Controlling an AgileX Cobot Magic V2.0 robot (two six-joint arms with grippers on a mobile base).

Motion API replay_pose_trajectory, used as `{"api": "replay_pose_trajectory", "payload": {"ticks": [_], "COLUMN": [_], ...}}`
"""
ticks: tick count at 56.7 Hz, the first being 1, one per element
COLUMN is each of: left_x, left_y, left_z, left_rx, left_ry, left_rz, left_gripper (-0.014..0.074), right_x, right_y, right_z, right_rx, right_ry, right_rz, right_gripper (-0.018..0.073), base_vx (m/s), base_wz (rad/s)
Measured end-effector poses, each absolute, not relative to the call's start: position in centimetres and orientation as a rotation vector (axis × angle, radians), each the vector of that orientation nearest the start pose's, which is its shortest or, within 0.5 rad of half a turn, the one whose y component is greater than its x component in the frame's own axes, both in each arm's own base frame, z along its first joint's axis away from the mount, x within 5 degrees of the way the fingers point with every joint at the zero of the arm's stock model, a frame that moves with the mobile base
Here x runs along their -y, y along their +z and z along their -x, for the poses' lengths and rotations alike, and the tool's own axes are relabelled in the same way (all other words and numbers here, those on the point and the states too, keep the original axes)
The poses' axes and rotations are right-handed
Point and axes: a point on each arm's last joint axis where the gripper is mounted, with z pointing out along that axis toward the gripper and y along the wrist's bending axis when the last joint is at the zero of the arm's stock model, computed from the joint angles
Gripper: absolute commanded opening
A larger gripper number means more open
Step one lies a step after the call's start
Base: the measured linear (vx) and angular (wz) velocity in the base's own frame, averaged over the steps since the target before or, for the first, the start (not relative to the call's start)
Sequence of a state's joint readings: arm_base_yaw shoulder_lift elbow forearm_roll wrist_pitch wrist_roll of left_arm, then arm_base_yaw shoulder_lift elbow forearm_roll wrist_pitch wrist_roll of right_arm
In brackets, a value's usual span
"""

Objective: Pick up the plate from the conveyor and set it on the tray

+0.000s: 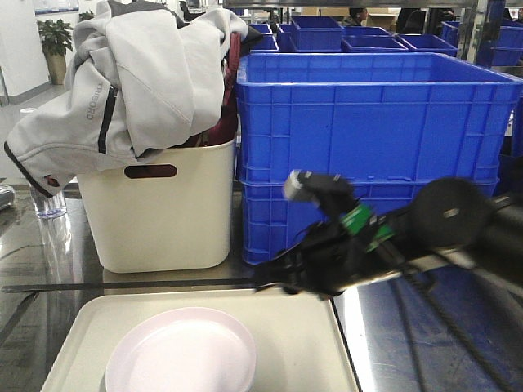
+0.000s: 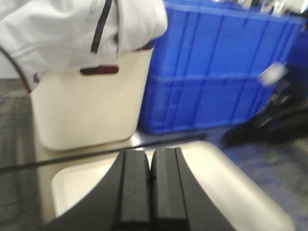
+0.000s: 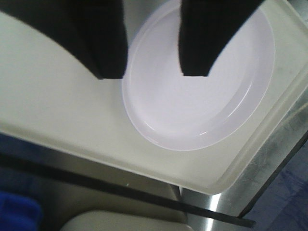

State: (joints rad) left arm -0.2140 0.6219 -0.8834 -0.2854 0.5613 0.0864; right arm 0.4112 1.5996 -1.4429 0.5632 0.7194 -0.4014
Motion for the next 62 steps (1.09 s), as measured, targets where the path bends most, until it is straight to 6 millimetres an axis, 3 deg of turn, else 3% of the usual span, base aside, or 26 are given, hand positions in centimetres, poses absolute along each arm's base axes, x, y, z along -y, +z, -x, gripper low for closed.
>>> {"api": "replay_pose_trajectory", "payload": {"ticks": [1,9,16,24,30,36,40,47,62], "left_x": [3.6,2.7,2.2,1.8,1.7,1.6,1.7,1.7,1.7], "left_y": [40.6,38.7,35.5,31.7,29.4,28.3,28.4,28.4,28.4], "left_z": [-10.4,-10.3,-9.7,-8.1,-7.4,-7.3,-7.4,-7.4,-7.4], "left_rx": [-1.79,-1.905,-1.973,-2.016,-2.043,-2.037,-2.027,-2.025,-2.025], "left_ry": [-0.384,-0.234,-0.197,-0.207,-0.207,-0.208,-0.209,-0.21,-0.21], "left_rz": [-0.165,-0.177,-0.145,-0.117,-0.112,-0.111,-0.11,-0.11,-0.109], "left_gripper": [0.0,0.0,0.0,0.0,0.0,0.0001,0.0001,0.0001,0.0003], "right_x": [-17.0,-13.1,-9.7,-6.9,-5.6,-5.0,-4.8,-4.6,-4.6], "right_y": [36.2,41.2,42.5,39.9,35.6,32.1,31.1,30.4,29.1], "right_z": [-31.4,-26.4,-21.3,-15.4,-12.5,-11.3,-10.9,-10.6,-10.6], "right_rx": [-2.213,-2.143,-2.011,-1.842,-1.754,-1.668,-1.605,-1.542,-1.576], "right_ry": [0.612,0.341,0.202,0.199,0.212,0.226,0.231,0.235,0.233], "right_rz": [0.627,0.664,0.602,0.534,0.49,0.45,0.43,0.409,0.418], "right_gripper": [-0.0017,-0.0012,-0.0011,-0.0009,-0.0009,-0.0009,-0.0009,-0.0009,-0.0009], "base_vx": [0.0,0.0,0.0,0.0,0.0,0.0,0.0,0.0,0.0], "base_wz": [0.0,0.0,0.0,0.0,0.0,0.0,0.0,0.0,0.0]}}
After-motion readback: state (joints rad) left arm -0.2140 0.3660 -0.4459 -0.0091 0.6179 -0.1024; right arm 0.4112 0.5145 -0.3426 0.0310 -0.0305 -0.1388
